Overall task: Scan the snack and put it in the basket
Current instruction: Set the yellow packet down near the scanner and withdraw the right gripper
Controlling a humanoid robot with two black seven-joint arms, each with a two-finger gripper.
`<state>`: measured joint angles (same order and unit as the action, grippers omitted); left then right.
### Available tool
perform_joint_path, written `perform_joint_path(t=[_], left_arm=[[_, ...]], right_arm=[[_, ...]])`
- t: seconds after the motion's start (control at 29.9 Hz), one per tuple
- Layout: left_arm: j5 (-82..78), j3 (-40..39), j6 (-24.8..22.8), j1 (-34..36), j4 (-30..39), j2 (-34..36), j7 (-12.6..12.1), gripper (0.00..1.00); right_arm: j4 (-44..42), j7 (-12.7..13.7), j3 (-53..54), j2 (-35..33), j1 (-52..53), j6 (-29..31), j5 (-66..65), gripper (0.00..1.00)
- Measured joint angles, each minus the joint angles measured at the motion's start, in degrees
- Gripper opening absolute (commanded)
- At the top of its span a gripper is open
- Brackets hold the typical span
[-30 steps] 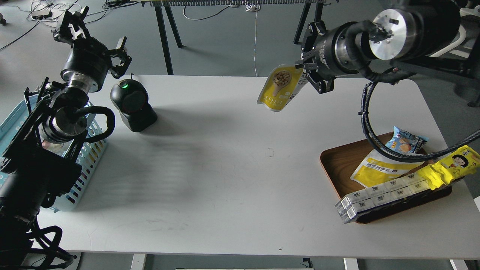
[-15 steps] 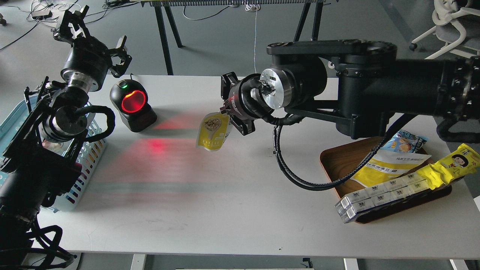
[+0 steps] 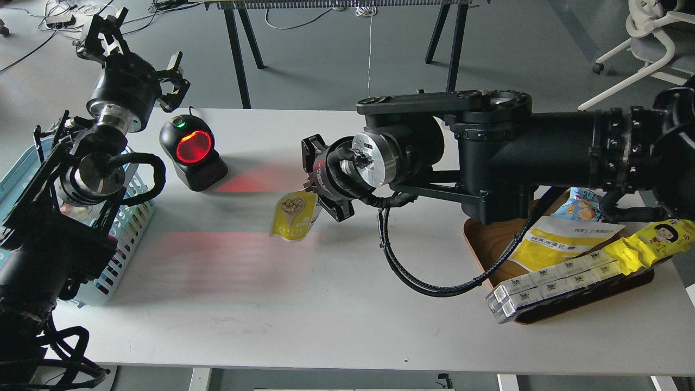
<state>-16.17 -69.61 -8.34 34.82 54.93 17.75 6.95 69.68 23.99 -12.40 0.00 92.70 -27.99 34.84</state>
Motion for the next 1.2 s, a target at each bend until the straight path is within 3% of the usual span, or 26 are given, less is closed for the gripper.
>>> perform_joint_path(t=[0.3,0.43,0.6,0.77,1.04,1.2], left_arm=[[0.00,0.00,-0.07,-0.05,0.00,0.00,0.00,1.00],[0.00,0.00,-0.08,-0.05,0.00,0.05,0.00,1.00],[0.00,0.00,-0.09,-0.05,0.00,0.08,0.00,1.00],[0.00,0.00,-0.05,-0.04,0.00,0.26,0.00,1.00],[0.02,0.00,0.54,0.28,0.33,1.50,-0.50,1.00],[0.05,1.01,2.53,0.34,3.54,5.76,-2.00,1.00]], right_arm=[[-0.08,0.25,-0.46,0.00,-1.33,0.00,-1.88,0.02],[-0.08,0.27,-0.63,0.00,-1.37,0.00,-1.97,0.22],[-0.08,0.28,-0.73,0.00,-1.33,0.00,-2.00,0.62],[-0.08,0.28,-0.73,0.00,-0.55,-0.01,-2.04,0.84],[0.56,0.25,0.22,-0.54,1.05,0.00,-2.89,0.91],[1.28,0.14,3.54,-7.00,2.55,0.00,-3.21,0.92]])
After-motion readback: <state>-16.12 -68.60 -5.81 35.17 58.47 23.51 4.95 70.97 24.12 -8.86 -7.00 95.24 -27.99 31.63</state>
